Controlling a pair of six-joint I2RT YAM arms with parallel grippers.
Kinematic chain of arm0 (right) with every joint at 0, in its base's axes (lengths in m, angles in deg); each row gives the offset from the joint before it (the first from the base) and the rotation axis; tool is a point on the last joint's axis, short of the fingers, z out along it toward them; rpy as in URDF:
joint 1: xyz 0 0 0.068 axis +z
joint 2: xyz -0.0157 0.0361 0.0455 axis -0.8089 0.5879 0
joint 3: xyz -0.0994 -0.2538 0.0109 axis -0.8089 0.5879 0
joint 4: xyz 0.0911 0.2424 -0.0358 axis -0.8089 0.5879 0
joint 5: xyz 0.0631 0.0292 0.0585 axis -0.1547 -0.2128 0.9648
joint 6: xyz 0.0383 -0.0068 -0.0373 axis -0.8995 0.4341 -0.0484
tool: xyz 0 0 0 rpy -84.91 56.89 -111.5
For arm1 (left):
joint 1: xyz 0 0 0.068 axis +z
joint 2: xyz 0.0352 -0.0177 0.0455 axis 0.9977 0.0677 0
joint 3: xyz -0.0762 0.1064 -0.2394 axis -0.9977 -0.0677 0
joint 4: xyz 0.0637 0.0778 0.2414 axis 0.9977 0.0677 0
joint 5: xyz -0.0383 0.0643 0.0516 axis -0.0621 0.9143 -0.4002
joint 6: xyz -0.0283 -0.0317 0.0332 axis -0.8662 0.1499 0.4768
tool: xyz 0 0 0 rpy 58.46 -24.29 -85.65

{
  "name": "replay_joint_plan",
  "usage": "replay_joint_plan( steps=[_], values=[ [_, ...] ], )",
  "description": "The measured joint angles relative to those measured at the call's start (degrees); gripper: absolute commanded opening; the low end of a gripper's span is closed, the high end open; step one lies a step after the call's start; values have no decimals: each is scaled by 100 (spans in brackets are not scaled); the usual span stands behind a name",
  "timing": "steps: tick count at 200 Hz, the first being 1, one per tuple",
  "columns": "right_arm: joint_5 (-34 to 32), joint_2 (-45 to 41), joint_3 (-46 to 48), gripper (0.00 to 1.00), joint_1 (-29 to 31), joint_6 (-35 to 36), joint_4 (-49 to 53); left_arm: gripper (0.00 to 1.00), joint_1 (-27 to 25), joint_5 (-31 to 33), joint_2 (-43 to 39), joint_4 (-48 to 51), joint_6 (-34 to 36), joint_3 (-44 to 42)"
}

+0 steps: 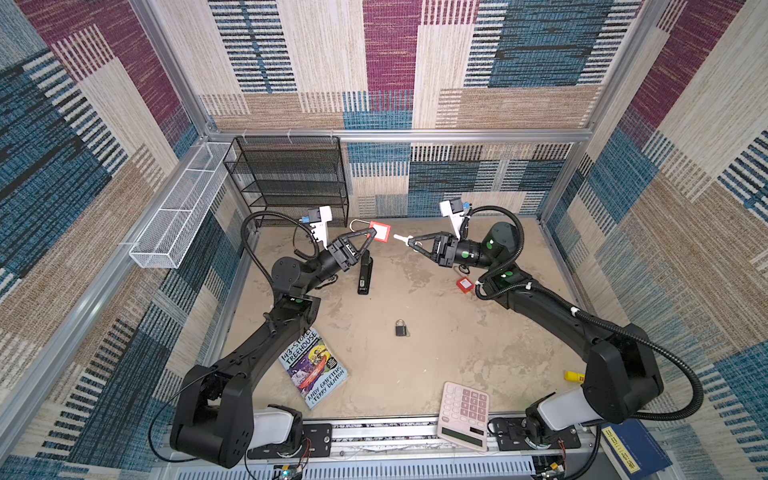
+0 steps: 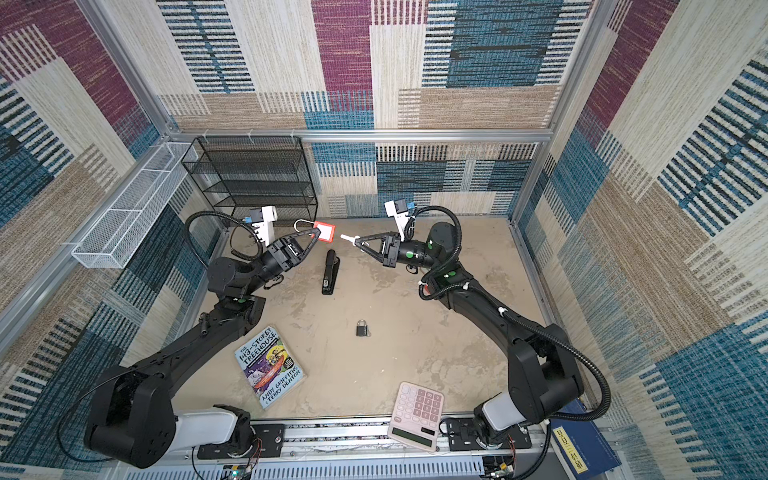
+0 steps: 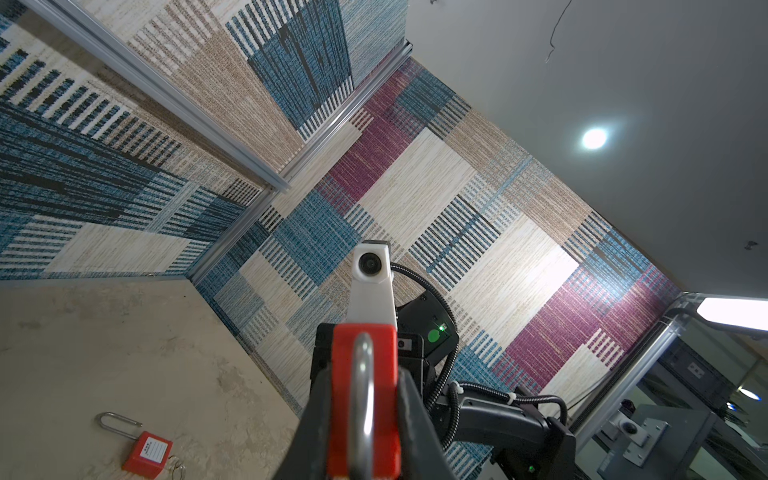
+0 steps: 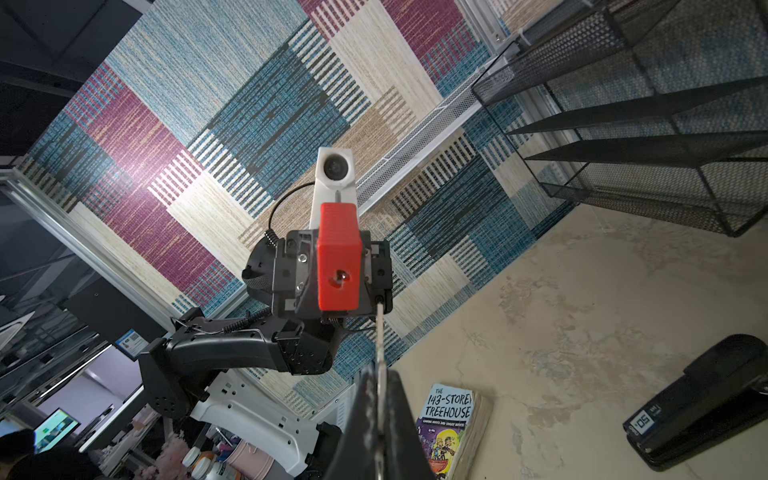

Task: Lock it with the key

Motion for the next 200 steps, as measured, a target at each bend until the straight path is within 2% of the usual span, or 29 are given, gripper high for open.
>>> replay_joint_plan(
  steps=[41, 72, 122, 145, 169, 200],
  values=[
    [-807, -496, 289, 0, -306, 302, 675, 0, -76, -457, 763, 216, -140, 166],
    [-1429, -839, 435, 0, -503, 662, 1307, 0, -442, -1093, 1714, 568, -293, 264],
    [-1904, -1377, 758, 0, -1106, 789, 1906, 0, -892, -1620, 2444, 1051, -221, 326],
    [-1987, -1480, 852, 0, -1281, 785, 1987, 0, -1014, -1665, 2494, 1934, 299, 448],
    [-1982, -1502, 903, 0, -1344, 719, 1987, 0, -1213, -1639, 2524, 3403, 1244, 796],
    [-1943, -1497, 927, 0, -1373, 654, 1980, 0, -1368, -1482, 2671, 4800, 2175, 984]
  ],
)
